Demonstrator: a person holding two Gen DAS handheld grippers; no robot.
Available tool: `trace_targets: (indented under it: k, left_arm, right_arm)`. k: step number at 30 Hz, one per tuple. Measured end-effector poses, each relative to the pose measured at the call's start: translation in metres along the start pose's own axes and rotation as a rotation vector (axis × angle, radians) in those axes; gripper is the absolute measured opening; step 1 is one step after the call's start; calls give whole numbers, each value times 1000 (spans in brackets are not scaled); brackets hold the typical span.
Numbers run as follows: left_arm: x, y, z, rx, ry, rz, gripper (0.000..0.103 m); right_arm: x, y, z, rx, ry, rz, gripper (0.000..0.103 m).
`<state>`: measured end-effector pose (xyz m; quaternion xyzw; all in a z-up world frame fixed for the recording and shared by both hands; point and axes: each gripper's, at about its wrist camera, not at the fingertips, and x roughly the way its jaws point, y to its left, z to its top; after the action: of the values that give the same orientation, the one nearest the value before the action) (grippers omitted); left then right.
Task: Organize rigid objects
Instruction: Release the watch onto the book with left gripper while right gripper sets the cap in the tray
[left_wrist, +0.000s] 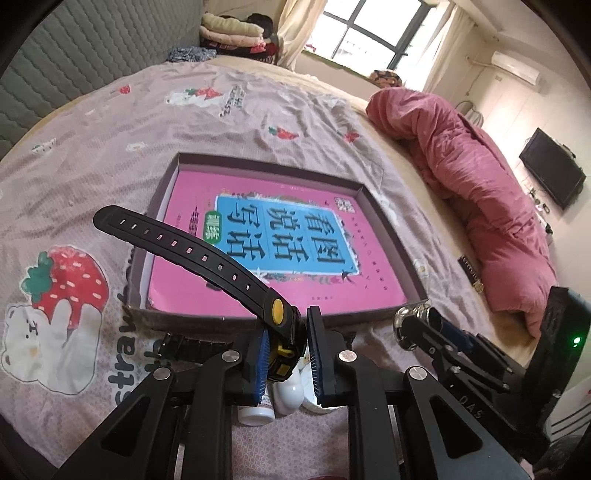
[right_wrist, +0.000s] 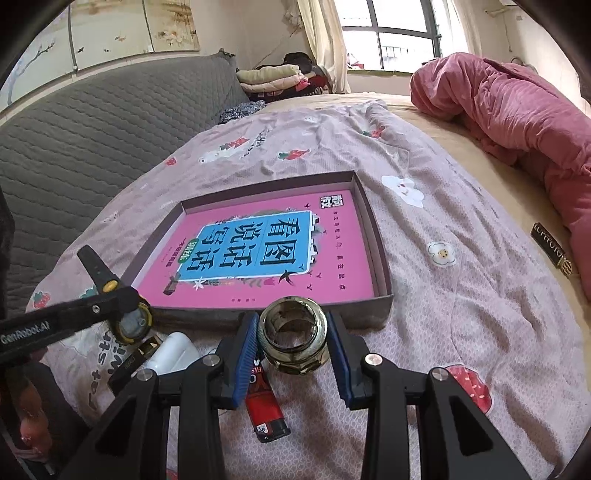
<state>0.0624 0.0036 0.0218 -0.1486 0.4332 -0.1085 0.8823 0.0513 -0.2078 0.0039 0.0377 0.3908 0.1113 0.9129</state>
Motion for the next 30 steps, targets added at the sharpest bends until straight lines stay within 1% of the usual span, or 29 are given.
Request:
trace_targets:
  k: [5, 12, 18, 21, 23, 25, 30]
  left_arm:
    - [-14, 1, 10, 5, -53, 0, 19]
    - [-26, 9, 20, -14, -139, -21, 19]
    - [-31, 7, 24, 30, -209, -5, 19]
    - [-24, 5, 27, 49, -202, 12, 19]
    - [-16, 8, 25, 43, -184, 15, 19]
    - [-7, 11, 24, 40, -170, 34, 19]
    - [8, 16, 24, 35, -144, 33, 19]
  right_arm:
    - [-3, 0, 5, -9, -27, -7, 37]
    - [-8, -4, 12, 1, -65, -24, 37]
    - [-6, -6, 15, 3, -68, -33, 37]
    - [-4, -6, 16, 1, -67, -33, 37]
    - [-4, -6, 16, -5, -67, -35, 37]
    - [-4, -6, 16, -9, -72, -38, 37]
    - [-3, -8, 21, -8, -85, -47, 37]
